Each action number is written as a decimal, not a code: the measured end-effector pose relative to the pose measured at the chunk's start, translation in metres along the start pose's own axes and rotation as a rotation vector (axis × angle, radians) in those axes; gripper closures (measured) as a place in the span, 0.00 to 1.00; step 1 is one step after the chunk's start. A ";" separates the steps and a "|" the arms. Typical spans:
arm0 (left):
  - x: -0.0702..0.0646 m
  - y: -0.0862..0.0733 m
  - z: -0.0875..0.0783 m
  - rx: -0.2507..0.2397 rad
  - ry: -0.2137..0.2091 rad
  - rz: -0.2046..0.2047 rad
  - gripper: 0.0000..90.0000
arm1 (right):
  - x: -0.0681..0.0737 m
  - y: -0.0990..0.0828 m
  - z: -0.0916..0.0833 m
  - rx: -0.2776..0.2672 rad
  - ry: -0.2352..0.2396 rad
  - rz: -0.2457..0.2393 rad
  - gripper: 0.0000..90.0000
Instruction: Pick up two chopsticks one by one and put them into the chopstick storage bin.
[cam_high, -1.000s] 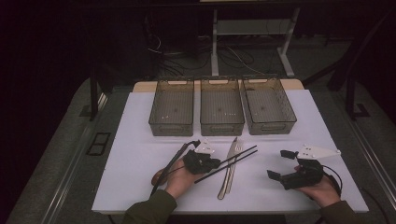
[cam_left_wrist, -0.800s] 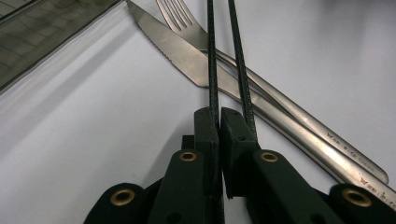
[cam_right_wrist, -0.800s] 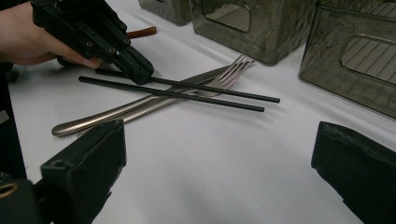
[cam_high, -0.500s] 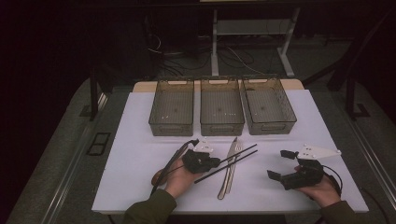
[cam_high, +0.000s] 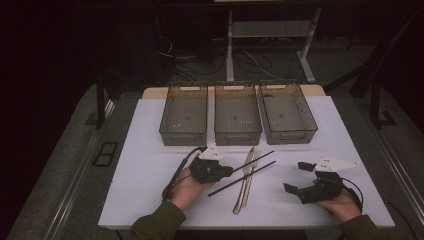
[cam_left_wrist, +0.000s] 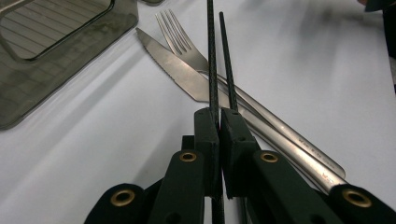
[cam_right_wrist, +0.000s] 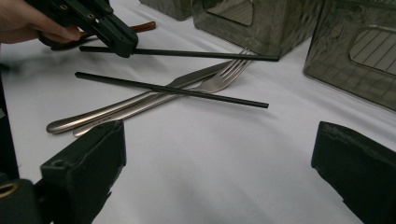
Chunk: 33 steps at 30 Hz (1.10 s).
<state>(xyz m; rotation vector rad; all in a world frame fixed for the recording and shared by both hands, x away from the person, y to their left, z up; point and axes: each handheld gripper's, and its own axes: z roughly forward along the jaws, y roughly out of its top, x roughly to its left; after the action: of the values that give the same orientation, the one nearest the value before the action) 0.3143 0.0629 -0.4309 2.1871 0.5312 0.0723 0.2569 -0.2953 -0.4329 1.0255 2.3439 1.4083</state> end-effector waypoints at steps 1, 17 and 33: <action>0.000 0.000 -0.002 -0.001 -0.002 0.000 0.94 | 0.000 0.000 0.002 0.007 0.004 0.000 0.03; -0.004 0.005 -0.026 -0.034 -0.018 0.020 0.94 | 0.000 -0.001 0.007 0.043 -0.002 -0.001 0.03; 0.006 0.012 -0.042 -0.061 -0.024 0.008 0.94 | -0.001 -0.001 0.005 0.043 -0.003 0.005 0.03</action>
<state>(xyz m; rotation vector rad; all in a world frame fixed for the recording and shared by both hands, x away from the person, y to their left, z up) 0.3139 0.0898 -0.3966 2.1279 0.5000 0.0656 0.2597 -0.2928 -0.4368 1.0447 2.3805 1.3633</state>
